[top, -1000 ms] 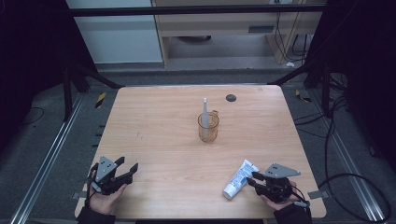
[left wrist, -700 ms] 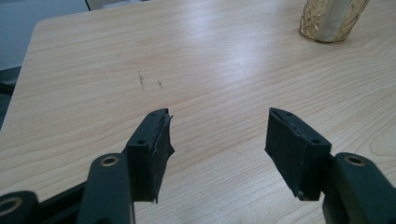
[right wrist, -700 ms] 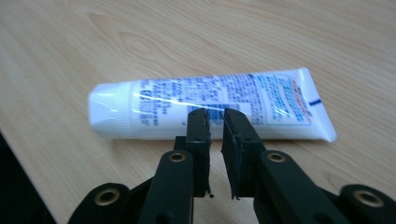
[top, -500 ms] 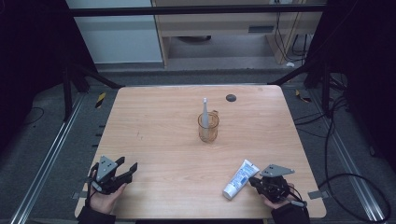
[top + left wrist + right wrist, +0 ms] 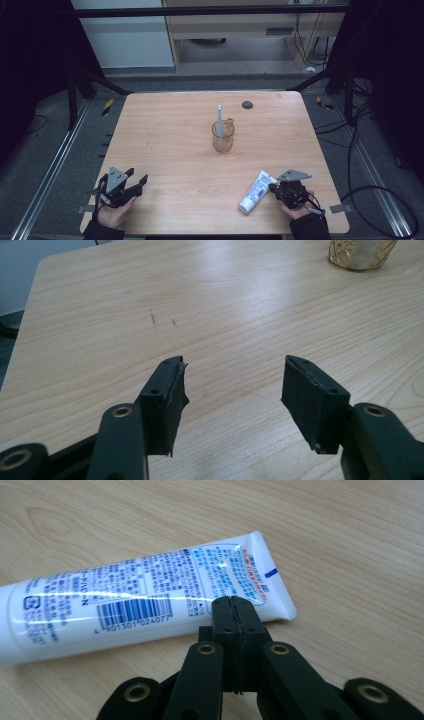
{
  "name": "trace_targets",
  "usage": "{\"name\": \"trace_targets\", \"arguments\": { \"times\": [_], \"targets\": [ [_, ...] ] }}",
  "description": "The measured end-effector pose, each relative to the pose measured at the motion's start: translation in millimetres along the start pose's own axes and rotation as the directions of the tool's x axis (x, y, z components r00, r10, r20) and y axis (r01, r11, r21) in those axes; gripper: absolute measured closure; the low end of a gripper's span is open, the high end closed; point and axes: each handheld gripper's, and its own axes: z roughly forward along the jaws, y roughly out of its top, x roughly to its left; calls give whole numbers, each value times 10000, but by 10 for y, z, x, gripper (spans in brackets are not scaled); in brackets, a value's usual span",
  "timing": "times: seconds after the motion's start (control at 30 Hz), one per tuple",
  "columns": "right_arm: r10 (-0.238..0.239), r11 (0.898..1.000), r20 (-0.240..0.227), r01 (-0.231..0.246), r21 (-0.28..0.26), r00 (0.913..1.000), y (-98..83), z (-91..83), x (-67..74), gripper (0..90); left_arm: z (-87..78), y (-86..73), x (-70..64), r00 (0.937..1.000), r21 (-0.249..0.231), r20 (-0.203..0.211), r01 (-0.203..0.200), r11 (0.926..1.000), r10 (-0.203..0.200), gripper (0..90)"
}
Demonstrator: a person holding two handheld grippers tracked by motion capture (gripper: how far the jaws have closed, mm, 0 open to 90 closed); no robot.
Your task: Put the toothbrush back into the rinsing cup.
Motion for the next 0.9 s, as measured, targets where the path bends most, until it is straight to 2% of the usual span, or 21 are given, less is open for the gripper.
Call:
{"name": "trace_targets", "arguments": {
  "times": [0.2,0.3,0.47,0.9],
  "targets": [
    [103,9999,85,-103,39,9999,46,47,-16,898,12,-5,6,10000,82,25,10,10000,-10,414],
    [-68,10000,134,67,26,9999,75,79,-19,897,19,-4,2,10000,120,31,-39,9999,39,413],
    [141,9999,64,-141,38,9999,131,134,-17,897,23,-4,8,10000,117,37,-15,9999,15,412],
    [95,9999,-66,-95,75,9999,284,290,6,897,31,-2,7,10000,149,11,-30,9999,30,410]
  ]
}}
